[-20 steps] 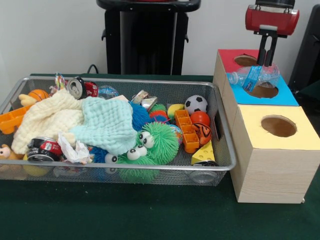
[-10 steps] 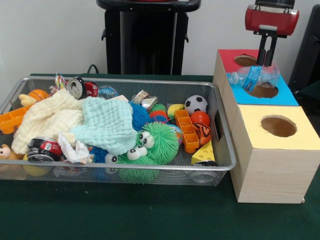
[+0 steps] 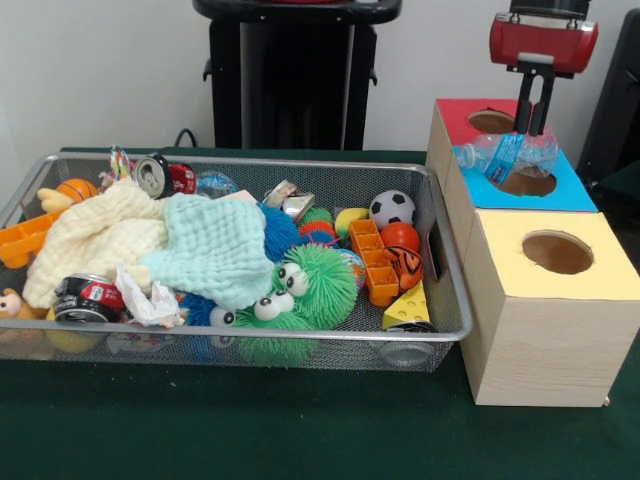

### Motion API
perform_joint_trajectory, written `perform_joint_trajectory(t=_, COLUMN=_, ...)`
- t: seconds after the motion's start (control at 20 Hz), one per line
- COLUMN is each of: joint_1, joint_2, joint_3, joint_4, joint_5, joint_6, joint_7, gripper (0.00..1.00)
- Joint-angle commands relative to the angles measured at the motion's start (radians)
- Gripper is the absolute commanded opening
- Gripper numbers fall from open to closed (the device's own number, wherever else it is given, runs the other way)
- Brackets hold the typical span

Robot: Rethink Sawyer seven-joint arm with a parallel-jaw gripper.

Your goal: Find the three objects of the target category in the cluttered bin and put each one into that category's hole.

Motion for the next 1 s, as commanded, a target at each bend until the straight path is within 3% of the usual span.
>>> perform_joint_trajectory(t=0.05, joint_1=-0.048, joint_2=0.047, joint_3=0.086, joint_4=0.069, joint_5=-0.053, joint_6=-0.039, joint_7=0.164, gripper=0.00)
perform_joint_trajectory(t=1.0, joint_1=-0.085, joint_2=0.078, joint_3=0.125, joint_4=0.083, joint_5=-0.090, joint_6=-0.119, joint_7=0.176, gripper=0.00)
